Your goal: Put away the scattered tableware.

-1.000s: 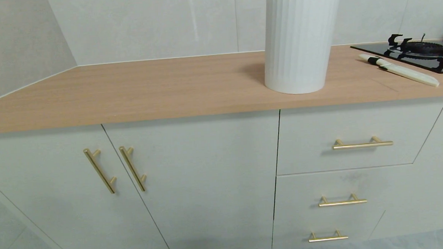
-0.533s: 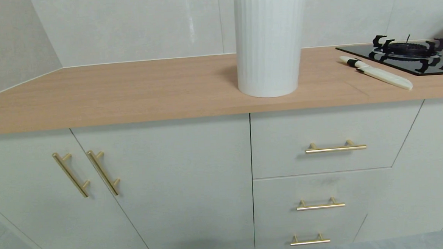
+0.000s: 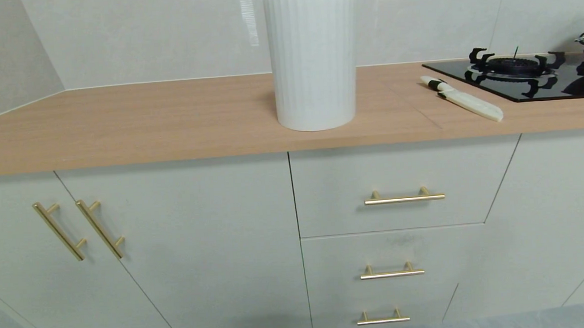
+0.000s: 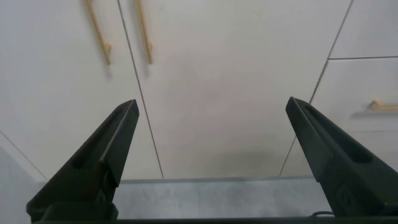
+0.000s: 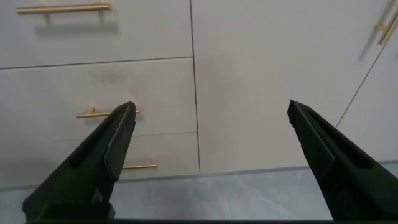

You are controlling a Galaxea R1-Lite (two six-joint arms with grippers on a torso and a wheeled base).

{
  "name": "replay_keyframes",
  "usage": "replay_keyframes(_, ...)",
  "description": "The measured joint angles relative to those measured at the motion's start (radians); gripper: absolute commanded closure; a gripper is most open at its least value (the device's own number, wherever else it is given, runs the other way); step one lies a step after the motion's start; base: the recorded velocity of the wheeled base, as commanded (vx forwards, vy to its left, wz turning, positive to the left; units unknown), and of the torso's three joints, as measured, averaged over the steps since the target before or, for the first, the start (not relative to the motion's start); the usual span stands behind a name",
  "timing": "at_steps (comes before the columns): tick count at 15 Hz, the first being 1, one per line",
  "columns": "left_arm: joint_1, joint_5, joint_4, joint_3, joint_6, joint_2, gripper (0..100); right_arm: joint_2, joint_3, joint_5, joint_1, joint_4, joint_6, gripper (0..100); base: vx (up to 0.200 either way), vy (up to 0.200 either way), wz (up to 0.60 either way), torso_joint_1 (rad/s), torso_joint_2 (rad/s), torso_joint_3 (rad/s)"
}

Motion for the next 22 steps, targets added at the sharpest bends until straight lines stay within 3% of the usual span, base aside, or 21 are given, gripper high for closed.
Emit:
replay_keyframes(3,0.0,0.0,-0.001,0.0,0.0,0.0,0,0.0,0.0,0.0,0.001,0.0,0.0,0,0.0,0.0,0.0,0.0,0.0,0.0)
replay_keyframes(11,0.0,0.0,-0.001,0.0,0.0,0.0,0,0.0,0.0,0.0,0.001,0.0,0.0,0,0.2,0.0,0.0,0.002,0.0,0.002)
replay_keyframes(22,0.0,0.001,-0.001,0.0,-0.001,0.0,0,0.0,0.0,0.0,0.001,0.0,-0.001,0,0.0,0.0,0.0,0.0,0.0,0.0)
